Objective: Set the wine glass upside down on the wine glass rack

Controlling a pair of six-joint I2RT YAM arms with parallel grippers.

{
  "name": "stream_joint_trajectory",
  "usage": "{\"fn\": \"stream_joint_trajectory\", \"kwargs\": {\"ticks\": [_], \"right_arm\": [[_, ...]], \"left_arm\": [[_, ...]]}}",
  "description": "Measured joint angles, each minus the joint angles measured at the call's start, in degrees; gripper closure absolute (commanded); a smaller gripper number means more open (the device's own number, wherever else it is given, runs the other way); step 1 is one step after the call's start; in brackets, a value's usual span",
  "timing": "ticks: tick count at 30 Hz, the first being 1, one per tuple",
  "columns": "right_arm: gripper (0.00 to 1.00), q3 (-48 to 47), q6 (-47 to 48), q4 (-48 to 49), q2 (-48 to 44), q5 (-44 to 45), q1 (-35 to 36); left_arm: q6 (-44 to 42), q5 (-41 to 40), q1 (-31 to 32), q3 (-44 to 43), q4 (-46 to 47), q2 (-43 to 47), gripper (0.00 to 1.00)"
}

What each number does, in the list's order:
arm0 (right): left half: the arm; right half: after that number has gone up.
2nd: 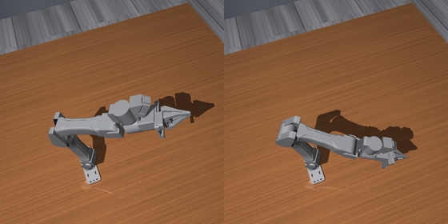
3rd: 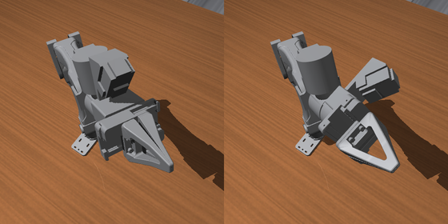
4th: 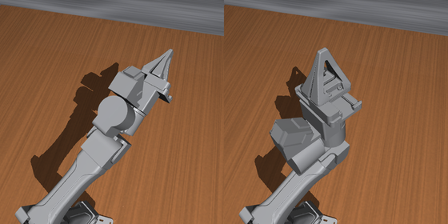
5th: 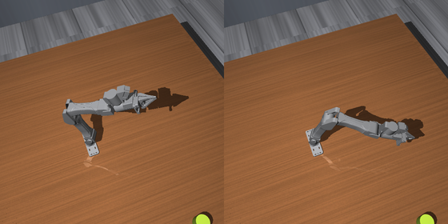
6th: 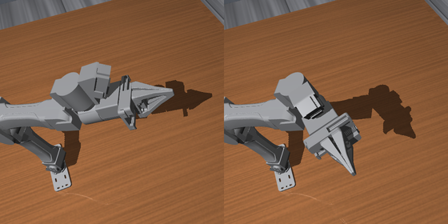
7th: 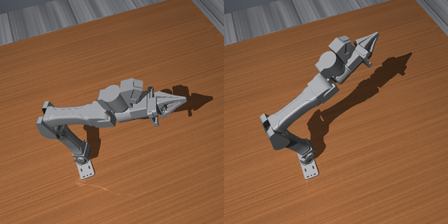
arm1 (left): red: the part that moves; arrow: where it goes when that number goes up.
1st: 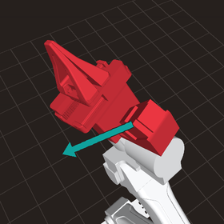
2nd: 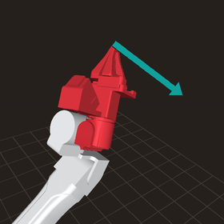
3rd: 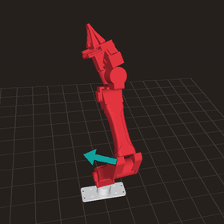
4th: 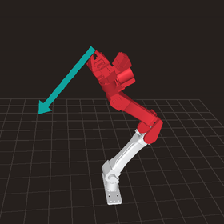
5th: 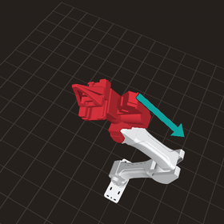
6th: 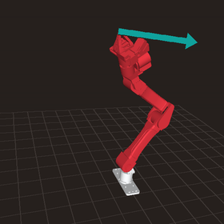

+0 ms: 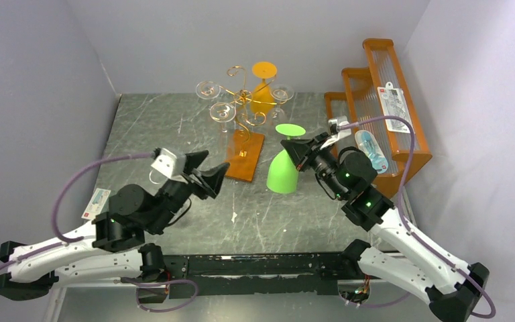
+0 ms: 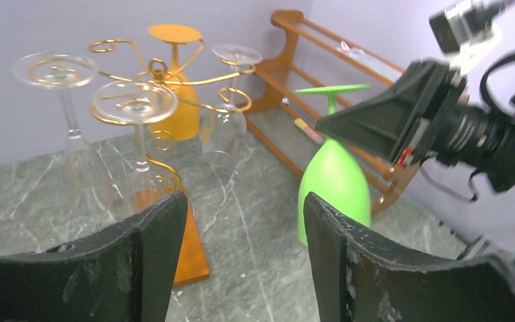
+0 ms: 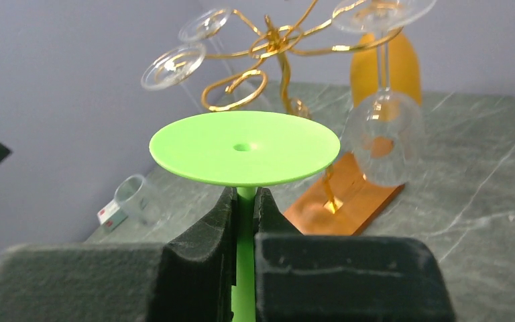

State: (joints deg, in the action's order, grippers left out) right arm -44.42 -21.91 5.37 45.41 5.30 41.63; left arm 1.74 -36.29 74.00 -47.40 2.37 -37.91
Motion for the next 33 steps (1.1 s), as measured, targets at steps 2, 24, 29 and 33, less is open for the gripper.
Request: {"fn": "stream_joint_trajectory", "kwargs": {"ticks": [2, 24, 29, 33], "right_arm": [[1.00, 0.9, 1.6, 4.1, 1.2, 1.0, 0.0], [1.00, 5.3, 17.4, 32.3, 16.9, -1.7, 0.0], [1.00, 5.3, 18.2, 34.5, 19.2, -1.6, 0.0], [1.00, 5.3, 18.7, 36.8, 20.5, -1.4, 0.0]], "left_arm": [[2.9, -2.5, 0.0, -2.8, -2.3, 0.2, 0.31], [12.2, -5.5, 0.0, -7.7, -9.7, -1.2, 0.29], [13.2, -5.5, 0.0, -8.4, -11.0, -2.0, 0.29], [13.6, -5.5, 0.0, -8.4, -11.5, -1.9, 0.29]]}}
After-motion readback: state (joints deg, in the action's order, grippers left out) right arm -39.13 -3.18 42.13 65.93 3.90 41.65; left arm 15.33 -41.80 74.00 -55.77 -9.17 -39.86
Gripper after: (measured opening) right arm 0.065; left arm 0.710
